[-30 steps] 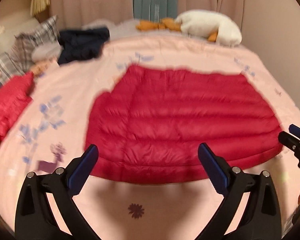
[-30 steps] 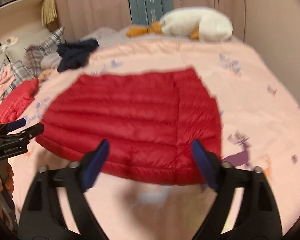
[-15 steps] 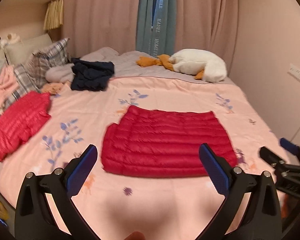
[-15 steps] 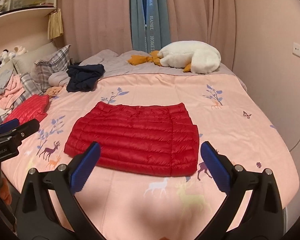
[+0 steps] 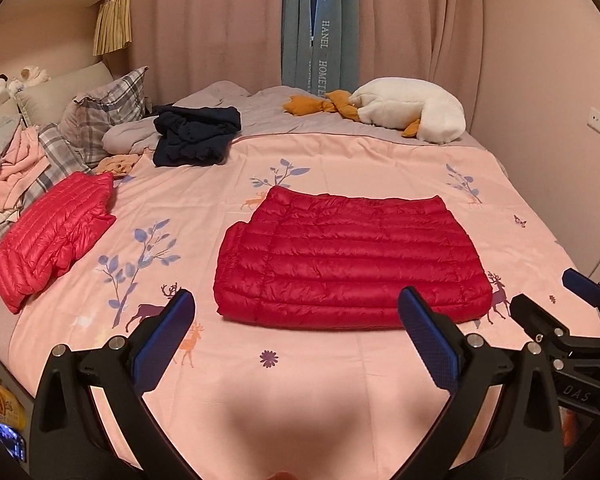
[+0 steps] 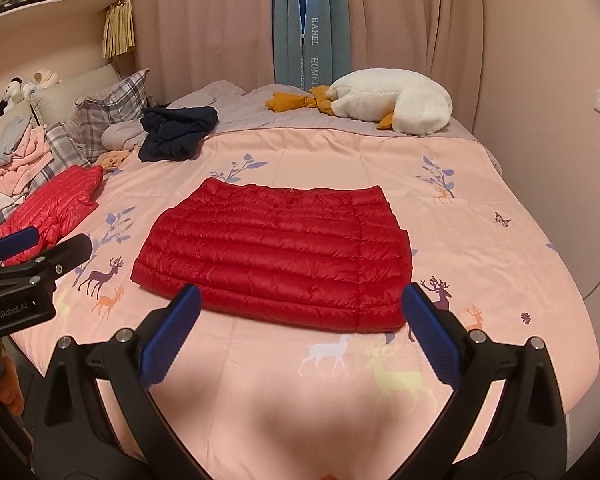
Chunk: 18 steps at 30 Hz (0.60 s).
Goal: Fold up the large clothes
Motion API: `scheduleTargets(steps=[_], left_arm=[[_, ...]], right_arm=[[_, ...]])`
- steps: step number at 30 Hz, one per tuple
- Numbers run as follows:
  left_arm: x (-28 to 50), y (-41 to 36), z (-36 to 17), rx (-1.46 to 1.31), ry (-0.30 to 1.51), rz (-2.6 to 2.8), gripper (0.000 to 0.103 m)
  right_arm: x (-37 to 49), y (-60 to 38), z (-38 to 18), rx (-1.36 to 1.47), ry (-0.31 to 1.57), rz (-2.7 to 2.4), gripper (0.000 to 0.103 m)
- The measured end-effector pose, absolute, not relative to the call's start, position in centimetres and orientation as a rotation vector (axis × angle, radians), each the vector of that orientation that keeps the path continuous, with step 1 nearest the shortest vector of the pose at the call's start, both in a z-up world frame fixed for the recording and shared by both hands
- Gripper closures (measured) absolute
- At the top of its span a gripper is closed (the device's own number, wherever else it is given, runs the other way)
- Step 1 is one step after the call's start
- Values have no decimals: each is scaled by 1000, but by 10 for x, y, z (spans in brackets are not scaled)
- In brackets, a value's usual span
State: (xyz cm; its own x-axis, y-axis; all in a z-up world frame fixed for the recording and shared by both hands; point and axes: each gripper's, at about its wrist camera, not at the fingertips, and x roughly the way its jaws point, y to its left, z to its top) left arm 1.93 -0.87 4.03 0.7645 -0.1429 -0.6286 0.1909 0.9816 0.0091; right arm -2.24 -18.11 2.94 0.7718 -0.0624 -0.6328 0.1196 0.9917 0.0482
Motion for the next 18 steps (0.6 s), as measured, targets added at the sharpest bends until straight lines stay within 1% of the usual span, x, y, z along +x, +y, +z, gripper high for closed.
scheduleTargets(steps=[18], left_arm=[[21,-10,40,94,683,-173,1]], right_arm=[[-22,-183,29,98,678,-111,2]])
